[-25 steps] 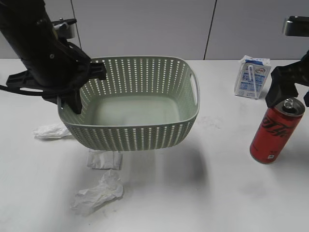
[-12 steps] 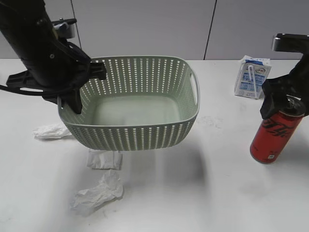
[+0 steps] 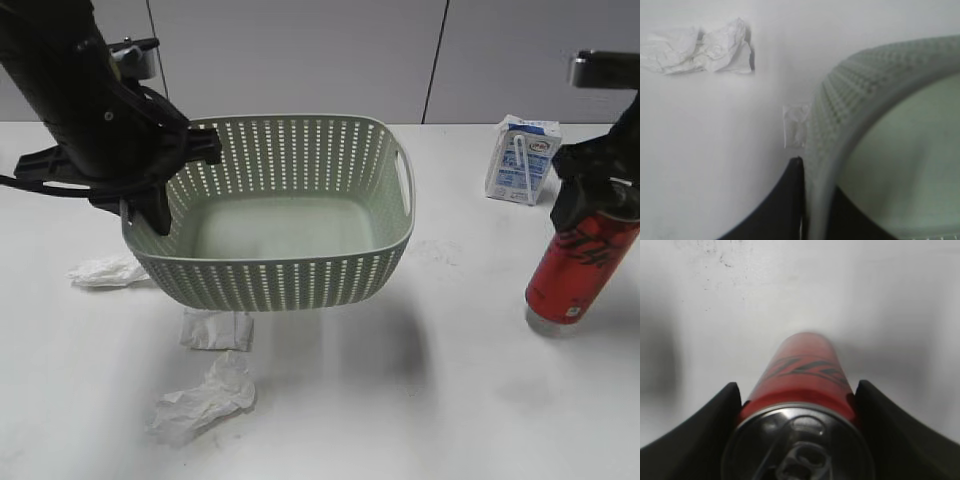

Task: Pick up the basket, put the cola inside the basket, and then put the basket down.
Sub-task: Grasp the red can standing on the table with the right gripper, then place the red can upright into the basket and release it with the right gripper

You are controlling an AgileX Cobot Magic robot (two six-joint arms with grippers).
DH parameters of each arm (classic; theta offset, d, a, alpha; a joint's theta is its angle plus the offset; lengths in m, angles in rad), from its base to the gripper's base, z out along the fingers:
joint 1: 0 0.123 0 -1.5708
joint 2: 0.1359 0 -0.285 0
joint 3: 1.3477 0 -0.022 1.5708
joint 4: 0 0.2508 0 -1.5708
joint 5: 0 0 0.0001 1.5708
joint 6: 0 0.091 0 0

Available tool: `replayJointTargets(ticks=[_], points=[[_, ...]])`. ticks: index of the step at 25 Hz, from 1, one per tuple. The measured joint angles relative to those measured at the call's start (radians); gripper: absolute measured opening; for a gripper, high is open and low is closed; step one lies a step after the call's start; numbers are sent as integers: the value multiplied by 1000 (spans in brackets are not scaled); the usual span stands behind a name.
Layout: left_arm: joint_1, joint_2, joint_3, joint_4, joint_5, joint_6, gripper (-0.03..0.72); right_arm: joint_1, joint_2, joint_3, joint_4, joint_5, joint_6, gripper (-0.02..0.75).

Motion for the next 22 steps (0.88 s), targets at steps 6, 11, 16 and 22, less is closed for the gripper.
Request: replayJointTargets(ticks=[6, 11, 16, 22], points=[[0, 0, 0, 54, -42, 1, -3, 24, -91, -187, -21, 134, -47, 501], [0, 0, 0, 61, -112, 22, -3, 163, -139, -352, -44, 201, -50, 501], [0, 47, 0, 61, -103, 67, -1, 370, -139, -465, -46, 220, -31, 501], [-2, 82, 0, 60, -106, 74, 0, 499, -75, -521, -42, 195, -18, 501]])
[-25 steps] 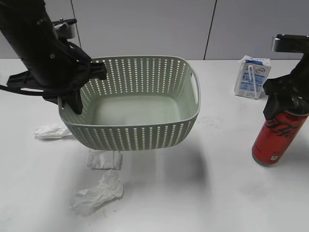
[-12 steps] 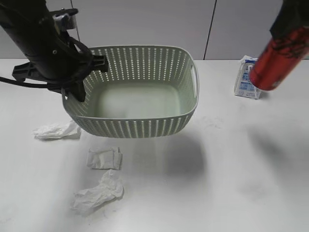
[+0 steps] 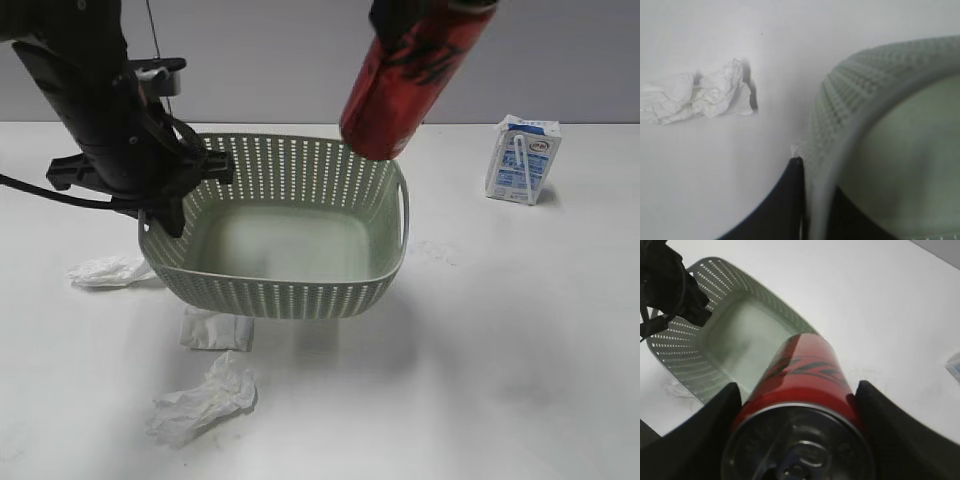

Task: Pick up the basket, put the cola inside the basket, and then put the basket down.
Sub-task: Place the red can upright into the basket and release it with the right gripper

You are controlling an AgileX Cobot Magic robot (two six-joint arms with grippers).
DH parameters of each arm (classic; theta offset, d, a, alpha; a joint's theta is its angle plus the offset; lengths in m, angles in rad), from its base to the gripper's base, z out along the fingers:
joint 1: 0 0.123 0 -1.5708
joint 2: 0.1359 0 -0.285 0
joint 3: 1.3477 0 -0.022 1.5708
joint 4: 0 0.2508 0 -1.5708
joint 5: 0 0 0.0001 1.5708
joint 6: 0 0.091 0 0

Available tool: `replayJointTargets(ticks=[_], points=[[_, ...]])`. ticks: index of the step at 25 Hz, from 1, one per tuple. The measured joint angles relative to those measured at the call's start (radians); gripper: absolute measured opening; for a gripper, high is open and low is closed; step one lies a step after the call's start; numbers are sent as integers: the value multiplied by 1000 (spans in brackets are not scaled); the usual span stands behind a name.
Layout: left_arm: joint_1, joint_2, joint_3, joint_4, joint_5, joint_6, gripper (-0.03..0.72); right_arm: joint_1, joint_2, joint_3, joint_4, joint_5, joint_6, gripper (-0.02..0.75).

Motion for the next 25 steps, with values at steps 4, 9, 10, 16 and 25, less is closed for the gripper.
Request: replayJointTargets(ticks=[4, 9, 10, 16, 25], points=[[-1, 0, 0, -1, -19, 1, 0, 43, 120, 0, 4, -41, 0, 501], [-1, 0, 0, -2, -31, 1, 0, 52, 270, 0, 16, -56, 0, 501], [-1, 0, 0, -2, -31, 1, 0, 52, 289, 0, 16, -56, 0, 501], [-1, 3, 3, 7, -30, 5, 1, 52, 335, 0, 20, -59, 0, 501], [-1, 3, 3, 6, -34, 17, 1, 52, 335, -83, 33, 13, 0, 617]])
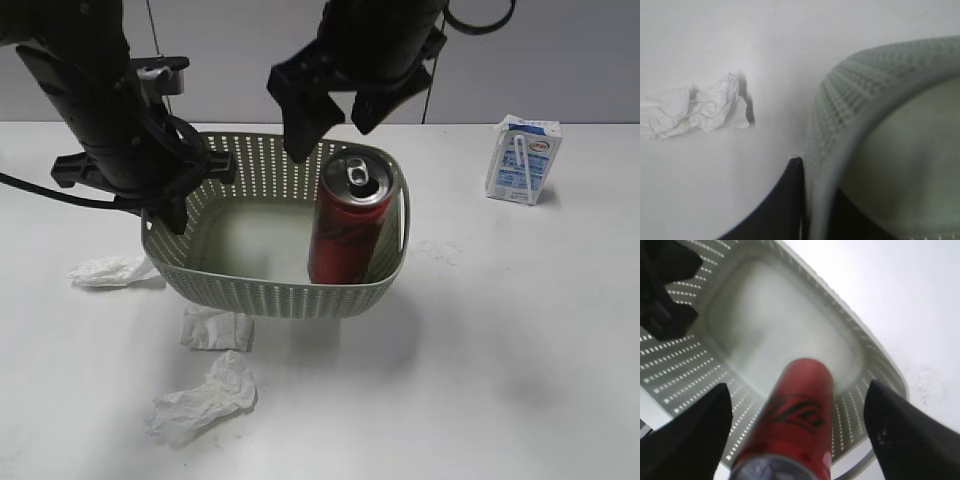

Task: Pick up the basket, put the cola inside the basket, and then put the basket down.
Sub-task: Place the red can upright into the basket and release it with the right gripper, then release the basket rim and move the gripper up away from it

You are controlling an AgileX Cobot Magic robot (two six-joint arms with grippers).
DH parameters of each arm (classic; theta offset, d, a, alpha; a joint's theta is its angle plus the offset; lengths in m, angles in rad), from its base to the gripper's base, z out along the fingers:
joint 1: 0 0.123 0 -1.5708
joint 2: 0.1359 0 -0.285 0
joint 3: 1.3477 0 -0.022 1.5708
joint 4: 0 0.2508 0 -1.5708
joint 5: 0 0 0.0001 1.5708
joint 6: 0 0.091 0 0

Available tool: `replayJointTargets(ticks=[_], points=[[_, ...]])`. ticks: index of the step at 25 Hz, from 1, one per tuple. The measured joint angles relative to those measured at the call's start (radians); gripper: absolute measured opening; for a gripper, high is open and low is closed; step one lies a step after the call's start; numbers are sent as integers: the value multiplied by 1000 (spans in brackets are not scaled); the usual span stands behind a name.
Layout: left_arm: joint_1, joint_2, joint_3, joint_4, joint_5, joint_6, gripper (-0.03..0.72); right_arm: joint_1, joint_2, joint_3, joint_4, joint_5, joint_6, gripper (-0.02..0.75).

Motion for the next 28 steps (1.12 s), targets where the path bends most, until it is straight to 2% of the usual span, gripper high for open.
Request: replayJointTargets(ticks=[5, 8, 16, 23, 28], points=[[0, 0, 0, -5, 1, 6, 1, -6, 0, -166, -2, 33, 0, 625], [0, 0, 0, -28, -1, 7, 1, -38, 0, -234, -14, 34, -7, 623], [0, 0, 0, -101, 12, 7, 1, -293, -2, -249, -19, 37, -7, 597], [0, 30, -1, -129, 12, 0, 1, -494, -86, -88, -16, 37, -7, 593], [0, 101, -50, -131, 25, -10, 1, -570, -238, 121, -24, 37, -11, 592]])
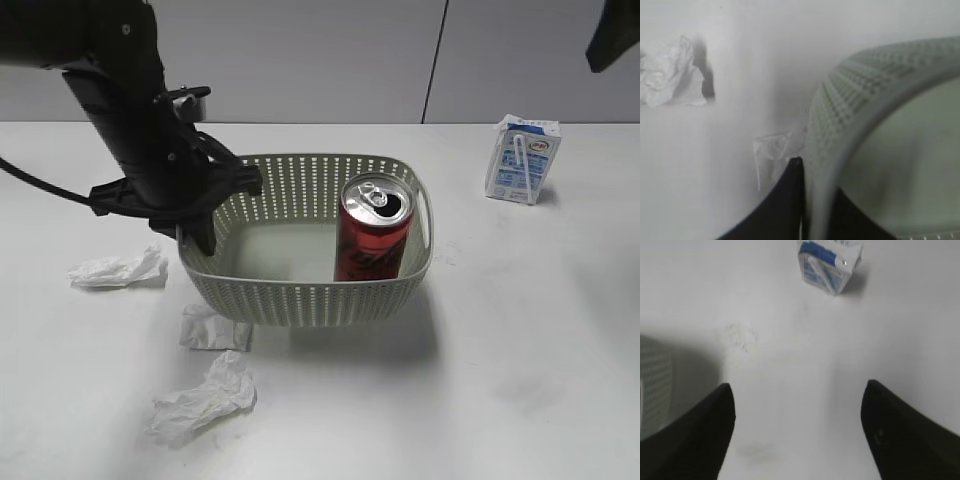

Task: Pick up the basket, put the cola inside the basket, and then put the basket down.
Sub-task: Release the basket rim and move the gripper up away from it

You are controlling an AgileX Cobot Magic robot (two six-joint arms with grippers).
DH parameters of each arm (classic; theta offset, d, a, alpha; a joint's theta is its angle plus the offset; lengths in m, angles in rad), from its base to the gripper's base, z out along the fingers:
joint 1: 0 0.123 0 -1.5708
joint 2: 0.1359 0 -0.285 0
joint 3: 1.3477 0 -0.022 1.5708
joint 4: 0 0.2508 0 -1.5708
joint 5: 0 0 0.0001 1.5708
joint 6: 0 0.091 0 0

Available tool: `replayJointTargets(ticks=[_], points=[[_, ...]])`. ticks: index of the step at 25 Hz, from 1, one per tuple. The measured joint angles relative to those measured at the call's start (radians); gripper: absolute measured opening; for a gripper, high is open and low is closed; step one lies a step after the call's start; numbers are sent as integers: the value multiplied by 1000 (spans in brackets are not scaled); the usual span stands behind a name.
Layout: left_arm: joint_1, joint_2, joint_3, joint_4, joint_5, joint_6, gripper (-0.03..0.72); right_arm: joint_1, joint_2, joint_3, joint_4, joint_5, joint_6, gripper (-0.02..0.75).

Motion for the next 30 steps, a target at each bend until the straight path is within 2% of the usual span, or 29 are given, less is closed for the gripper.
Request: replayJointTargets(ticks=[7, 11, 13, 16, 20, 21, 23, 30], points=[[0, 143, -184, -22, 2, -6, 1, -3, -318, 381, 1, -60, -16, 592], [0, 200, -230, -18, -2, -6, 3, -3, -510, 586, 1, -96, -17, 592], [0, 213, -234, -16, -5, -6, 31, -3, -603, 685, 1, -110, -18, 592], [0, 216, -234, -16, -8, -6, 186, -3, -755, 808, 1, -133, -18, 592], [0, 215, -239, -14, -12, -6, 563, -3, -958, 950, 1, -188, -18, 592], [0, 215, -240, -13, -4, -6, 615, -3, -1011, 983, 1, -197, -18, 592], [0, 215, -241, -8, 21, -6, 643, -3, -1097, 1041, 1, -213, -18, 592], [0, 204, -254, -1, 113, -6, 614, -3, -1332, 1172, 2, -216, -18, 592]])
